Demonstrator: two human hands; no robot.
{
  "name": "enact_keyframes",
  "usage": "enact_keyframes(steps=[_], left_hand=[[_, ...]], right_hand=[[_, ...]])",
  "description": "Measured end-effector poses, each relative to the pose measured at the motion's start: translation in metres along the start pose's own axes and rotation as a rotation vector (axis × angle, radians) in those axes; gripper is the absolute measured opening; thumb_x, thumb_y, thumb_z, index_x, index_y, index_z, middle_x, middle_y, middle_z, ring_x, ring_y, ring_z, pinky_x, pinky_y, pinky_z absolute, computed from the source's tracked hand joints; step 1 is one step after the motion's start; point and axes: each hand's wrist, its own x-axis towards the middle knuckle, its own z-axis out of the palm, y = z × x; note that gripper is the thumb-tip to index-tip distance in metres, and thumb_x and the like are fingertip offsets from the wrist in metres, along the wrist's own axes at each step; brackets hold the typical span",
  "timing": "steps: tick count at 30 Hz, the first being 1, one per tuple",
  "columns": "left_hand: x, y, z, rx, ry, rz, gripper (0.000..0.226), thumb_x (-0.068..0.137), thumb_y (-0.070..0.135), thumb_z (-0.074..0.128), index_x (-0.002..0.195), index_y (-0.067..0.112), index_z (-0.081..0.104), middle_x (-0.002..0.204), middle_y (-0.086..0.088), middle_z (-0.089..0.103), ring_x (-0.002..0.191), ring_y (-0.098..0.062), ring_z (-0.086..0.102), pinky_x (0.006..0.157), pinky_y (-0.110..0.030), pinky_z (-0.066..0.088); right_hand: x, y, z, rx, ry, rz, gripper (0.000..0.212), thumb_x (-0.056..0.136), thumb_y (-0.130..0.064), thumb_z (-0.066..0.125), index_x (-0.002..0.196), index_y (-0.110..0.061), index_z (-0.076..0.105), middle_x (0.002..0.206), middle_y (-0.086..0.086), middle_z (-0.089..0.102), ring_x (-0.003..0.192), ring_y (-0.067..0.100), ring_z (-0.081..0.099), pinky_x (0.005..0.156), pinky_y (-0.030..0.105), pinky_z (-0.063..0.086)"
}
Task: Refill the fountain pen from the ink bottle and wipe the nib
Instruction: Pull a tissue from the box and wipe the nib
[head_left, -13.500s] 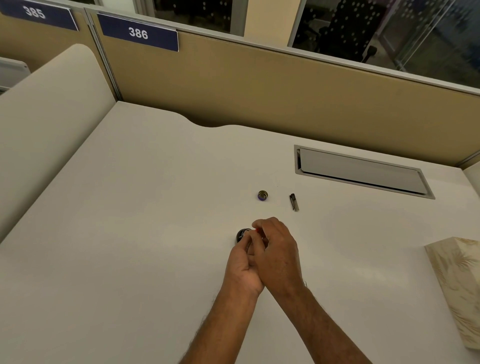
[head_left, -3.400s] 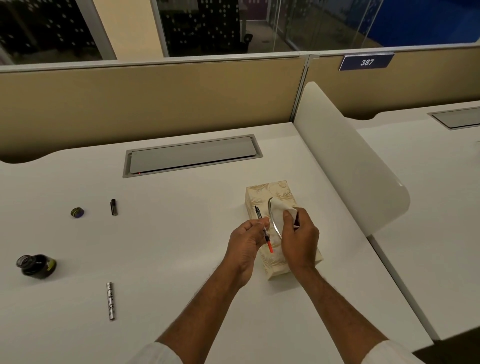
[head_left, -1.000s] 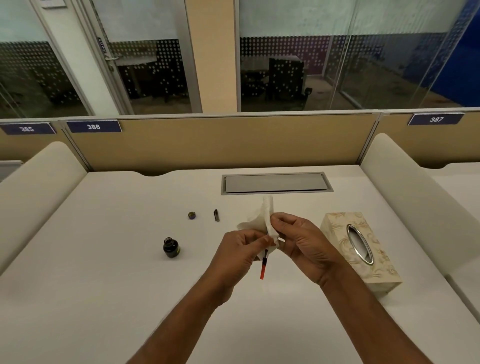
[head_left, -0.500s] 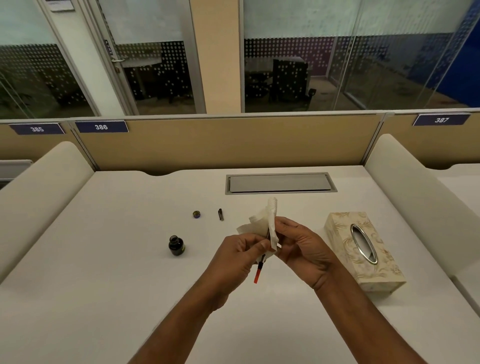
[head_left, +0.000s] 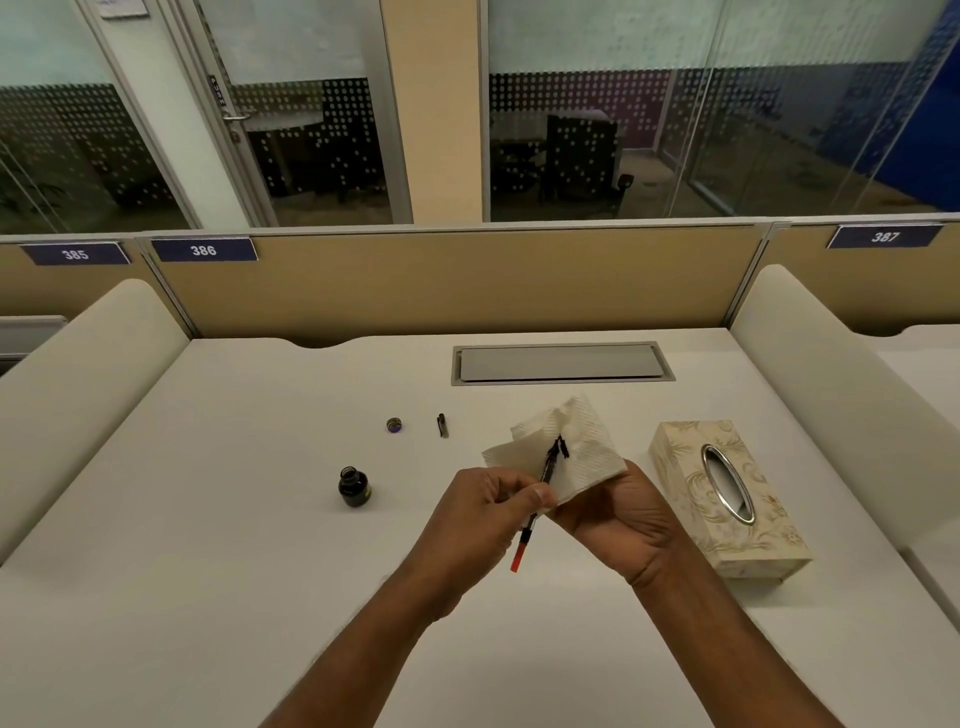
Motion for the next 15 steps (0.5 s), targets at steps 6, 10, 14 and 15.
enact_keyframes(steps=[6,10,14,15], left_hand=[[0.001,0.002,0.002,-0.012,0.022,-0.02,0.023,0.096,0.029,0.065,0.095,0.014,0.082,0.094,0.0,0.079,0.095,-0.015,0.072,0.086,-0.027,0.056],[0.002,0.001,0.002,-0.026,0.051,-0.04,0.023,0.095,0.031,0.066,0.095,0.014,0.082,0.096,-0.002,0.079,0.096,-0.019,0.072,0.088,-0.032,0.058],[0.002,0.0,0.001,-0.042,0.066,-0.048,0.023,0.095,0.03,0.066,0.092,0.013,0.081,0.097,-0.005,0.079,0.096,-0.021,0.074,0.092,-0.039,0.06],[0.002,0.0,0.002,-0.047,0.07,-0.05,0.023,0.095,0.03,0.066,0.093,0.013,0.081,0.098,-0.005,0.079,0.096,-0.021,0.073,0.092,-0.039,0.061]], right_hand=[[-0.002,0.001,-0.006,0.001,-0.016,-0.015,0.036,0.104,-0.018,0.04,0.128,-0.002,0.063,0.136,0.027,0.061,0.123,0.045,0.059,0.099,0.06,0.046],[-0.007,0.001,-0.002,0.008,-0.042,-0.026,0.052,0.1,-0.047,0.045,0.135,-0.012,0.062,0.138,0.021,0.061,0.123,0.039,0.062,0.1,0.052,0.051],[-0.011,-0.001,-0.008,-0.028,-0.012,-0.044,0.065,0.097,-0.058,0.042,0.142,-0.012,0.054,0.143,0.019,0.057,0.13,0.033,0.058,0.106,0.045,0.05],[-0.012,0.0,-0.01,-0.039,0.004,-0.058,0.065,0.097,-0.058,0.043,0.142,-0.011,0.054,0.142,0.02,0.058,0.128,0.033,0.059,0.105,0.045,0.051]])
